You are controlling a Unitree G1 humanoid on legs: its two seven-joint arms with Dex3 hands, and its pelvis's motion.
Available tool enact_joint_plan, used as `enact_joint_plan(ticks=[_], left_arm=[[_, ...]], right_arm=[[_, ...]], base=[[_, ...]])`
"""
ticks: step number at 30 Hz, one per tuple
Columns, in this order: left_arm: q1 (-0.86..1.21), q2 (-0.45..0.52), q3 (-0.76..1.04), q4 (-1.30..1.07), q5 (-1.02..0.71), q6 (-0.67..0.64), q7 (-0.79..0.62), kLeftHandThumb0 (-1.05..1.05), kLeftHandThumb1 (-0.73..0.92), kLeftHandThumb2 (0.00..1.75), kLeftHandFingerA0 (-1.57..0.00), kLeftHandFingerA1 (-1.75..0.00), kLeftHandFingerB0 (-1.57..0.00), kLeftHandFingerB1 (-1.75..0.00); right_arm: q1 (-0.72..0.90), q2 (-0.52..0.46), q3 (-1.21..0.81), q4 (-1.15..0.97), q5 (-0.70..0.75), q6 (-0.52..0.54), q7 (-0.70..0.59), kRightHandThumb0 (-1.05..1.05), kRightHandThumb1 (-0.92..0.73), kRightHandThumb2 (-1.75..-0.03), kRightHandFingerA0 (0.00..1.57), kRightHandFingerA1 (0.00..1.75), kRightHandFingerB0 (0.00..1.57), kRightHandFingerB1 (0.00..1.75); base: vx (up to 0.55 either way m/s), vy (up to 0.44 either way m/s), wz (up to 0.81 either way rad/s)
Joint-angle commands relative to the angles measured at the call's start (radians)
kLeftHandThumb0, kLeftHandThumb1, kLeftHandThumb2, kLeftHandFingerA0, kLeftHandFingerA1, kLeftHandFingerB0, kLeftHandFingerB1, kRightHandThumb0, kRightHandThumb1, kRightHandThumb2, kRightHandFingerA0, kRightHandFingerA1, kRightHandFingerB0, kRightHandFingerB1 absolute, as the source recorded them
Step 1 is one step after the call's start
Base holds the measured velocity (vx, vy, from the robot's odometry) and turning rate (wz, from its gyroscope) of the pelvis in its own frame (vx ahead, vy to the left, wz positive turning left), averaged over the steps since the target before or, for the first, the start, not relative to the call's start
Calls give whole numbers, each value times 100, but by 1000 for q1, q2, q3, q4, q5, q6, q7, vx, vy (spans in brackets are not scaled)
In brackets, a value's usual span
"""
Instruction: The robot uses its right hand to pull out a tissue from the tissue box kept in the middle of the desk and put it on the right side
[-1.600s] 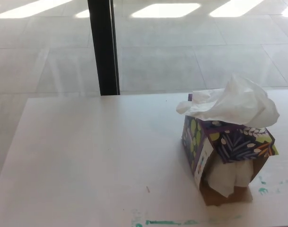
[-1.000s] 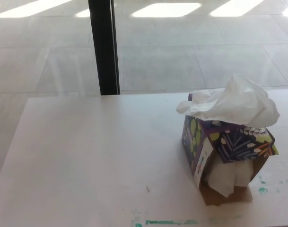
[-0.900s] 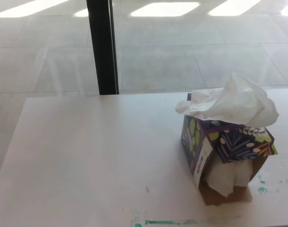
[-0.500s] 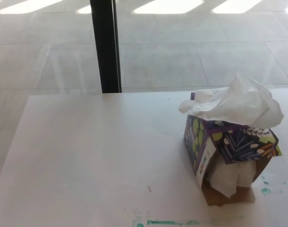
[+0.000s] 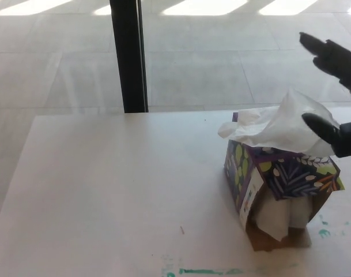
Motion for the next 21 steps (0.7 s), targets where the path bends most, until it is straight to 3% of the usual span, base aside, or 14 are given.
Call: enact_joint_plan(ticks=[1, 6, 7, 10, 11, 14, 17, 18, 21], left_arm=[[22, 29, 17, 10, -27, -28, -12, -87, 89, 103, -80, -111, -52, -97], [17, 28, 17, 25, -23, -36, -13, -90, 90, 101, -77, -109, -52, -97], [20, 27, 14, 17, -20, -34, -8, -89, 90, 100, -78, -109, -52, -96], [22, 30, 7, 9, -13, -32, -9, -89, 90, 102, -80, -108, -53, -95], [23, 32, 7, 10, -13, -31, -10, -87, 90, 101, -80, -107, -52, -95], [20, 34, 8, 22, -13, -30, -10, -88, 90, 101, -80, -107, -54, -96], [23, 31, 8, 22, -14, -38, -13, -87, 91, 100, -80, -107, -53, -95], [24, 28, 12, 17, -18, -31, -10, -86, 91, 101, -81, -109, -54, -96], [24, 29, 9, 25, -15, -40, -9, -89, 91, 101, -82, -109, -54, -96]], right_arm=[[-139, -131, 194, -8, -203, 192, 295, -105, -63, -110, 0, 16, 0, 7], [-177, -145, 251, 16, -238, 218, 322, -104, -65, -108, 0, 17, 0, 3], [-181, -142, 255, 19, -236, 227, 324, -93, -57, -105, 1, 26, 0, 13], [-210, -158, 286, 27, -253, 244, 367, -89, -56, -103, 1, 28, 1, 16], [-214, -162, 294, 30, -264, 235, 369, -92, -58, -102, 5, 33, 9, 13], [-230, -170, 321, 62, -321, 170, 352, -95, -59, -101, 4, 36, 10, 13], [-279, -170, 357, 98, -368, 155, 370, -93, -58, -99, 2, 36, 11, 21], [-290, -175, 371, 108, -404, 126, 356, -85, -54, -98, 3, 45, 9, 32], [-326, -170, 397, 131, -451, 116, 365, -91, -56, -97, 2, 41, 9, 35]], base=[[0, 0, 0], [0, 0, 0], [0, 0, 0], [0, 0, 0], [0, 0, 0], [0, 0, 0], [0, 0, 0], [0, 0, 0], [0, 0, 0]])
